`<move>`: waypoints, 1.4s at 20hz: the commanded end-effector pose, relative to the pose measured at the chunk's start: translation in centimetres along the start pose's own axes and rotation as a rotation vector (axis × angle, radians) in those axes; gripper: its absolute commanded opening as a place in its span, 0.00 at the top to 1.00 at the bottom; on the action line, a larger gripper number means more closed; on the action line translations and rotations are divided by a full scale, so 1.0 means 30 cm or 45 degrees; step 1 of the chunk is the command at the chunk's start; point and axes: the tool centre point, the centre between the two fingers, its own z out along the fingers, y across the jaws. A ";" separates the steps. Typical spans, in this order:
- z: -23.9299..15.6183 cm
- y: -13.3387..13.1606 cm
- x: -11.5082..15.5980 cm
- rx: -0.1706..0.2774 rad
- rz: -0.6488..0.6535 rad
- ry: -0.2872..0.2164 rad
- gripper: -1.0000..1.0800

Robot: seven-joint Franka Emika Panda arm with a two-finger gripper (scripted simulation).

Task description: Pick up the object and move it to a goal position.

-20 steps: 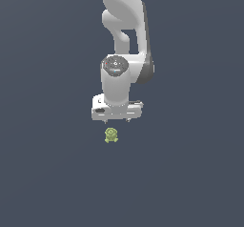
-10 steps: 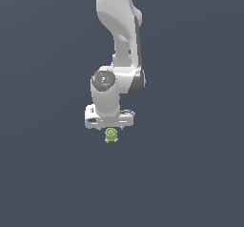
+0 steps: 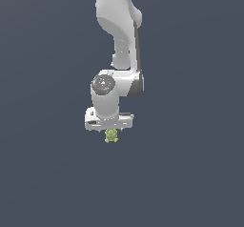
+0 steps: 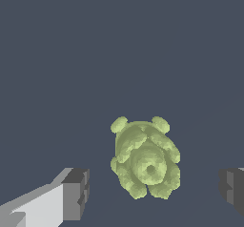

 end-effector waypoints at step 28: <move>0.069 -0.044 0.012 0.001 -0.001 0.000 1.00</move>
